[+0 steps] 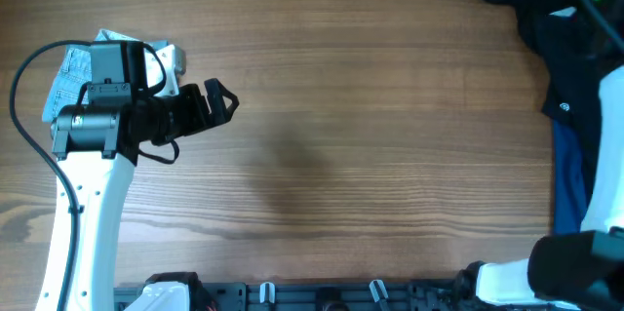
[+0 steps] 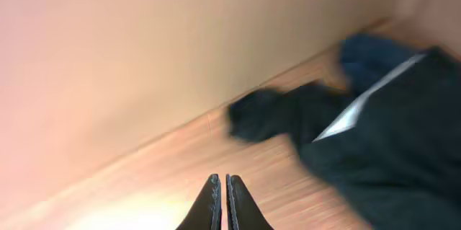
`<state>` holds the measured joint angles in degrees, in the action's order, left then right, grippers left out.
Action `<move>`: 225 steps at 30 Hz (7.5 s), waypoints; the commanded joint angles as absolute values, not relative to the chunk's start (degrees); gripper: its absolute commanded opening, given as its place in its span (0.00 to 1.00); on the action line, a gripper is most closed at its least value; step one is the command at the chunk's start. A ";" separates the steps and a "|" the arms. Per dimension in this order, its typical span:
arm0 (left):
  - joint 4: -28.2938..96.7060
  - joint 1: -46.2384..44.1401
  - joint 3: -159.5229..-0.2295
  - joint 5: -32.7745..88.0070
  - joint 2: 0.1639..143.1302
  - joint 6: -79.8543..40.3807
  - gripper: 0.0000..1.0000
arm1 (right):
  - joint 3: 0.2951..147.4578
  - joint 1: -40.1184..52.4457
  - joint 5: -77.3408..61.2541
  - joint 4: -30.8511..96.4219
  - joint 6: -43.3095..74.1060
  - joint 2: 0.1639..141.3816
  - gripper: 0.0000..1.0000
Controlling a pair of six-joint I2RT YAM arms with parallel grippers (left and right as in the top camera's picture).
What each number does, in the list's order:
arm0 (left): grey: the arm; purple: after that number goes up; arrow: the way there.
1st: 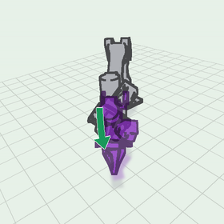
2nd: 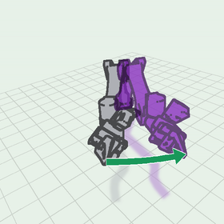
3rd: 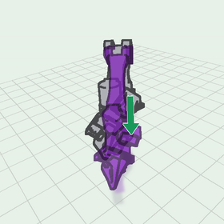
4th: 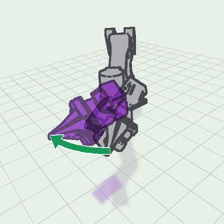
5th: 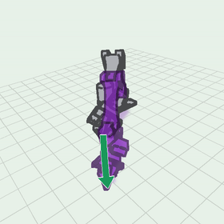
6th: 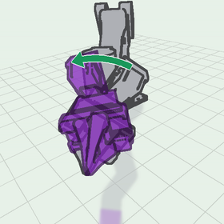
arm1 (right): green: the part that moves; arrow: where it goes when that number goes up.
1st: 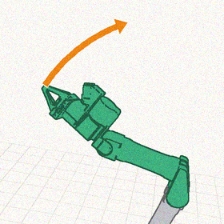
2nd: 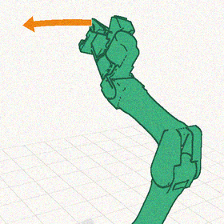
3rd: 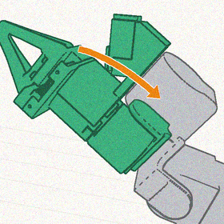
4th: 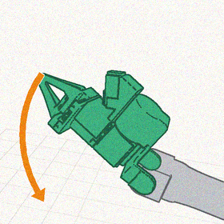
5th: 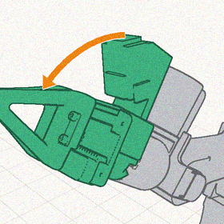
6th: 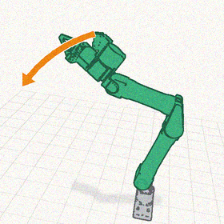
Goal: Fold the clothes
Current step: 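Reach the right gripper to the dark clothing pile and grasp black shorts, then pull the black shorts with the right gripper onto the table center, then grasp the shorts' left waistband corner with left gripper, right grips leg hem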
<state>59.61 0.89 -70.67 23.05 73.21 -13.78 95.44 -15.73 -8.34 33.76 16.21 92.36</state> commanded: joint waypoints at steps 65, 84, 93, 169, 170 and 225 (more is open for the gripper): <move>60.90 7.90 -78.94 23.16 64.47 -12.36 1.00 | 92.88 37.36 -6.46 45.52 11.94 104.31 0.04; 64.01 7.88 -78.94 13.58 65.25 -12.38 1.00 | 92.40 20.95 1.61 59.00 10.04 107.87 0.93; 64.12 7.88 -78.91 16.05 69.67 -12.38 1.00 | 78.67 12.12 -16.25 46.44 -5.82 108.55 0.86; 58.67 -7.25 -78.32 13.37 86.00 1.32 0.74 | 78.15 -9.23 -31.48 31.55 9.13 79.99 1.00; 57.54 -8.38 -78.32 12.99 88.18 2.17 0.72 | 78.15 -9.23 -31.07 32.40 9.21 77.67 1.00; 42.00 -0.51 -57.60 12.64 107.00 -21.67 0.09 | 25.71 -9.23 -18.90 48.10 40.05 72.07 0.35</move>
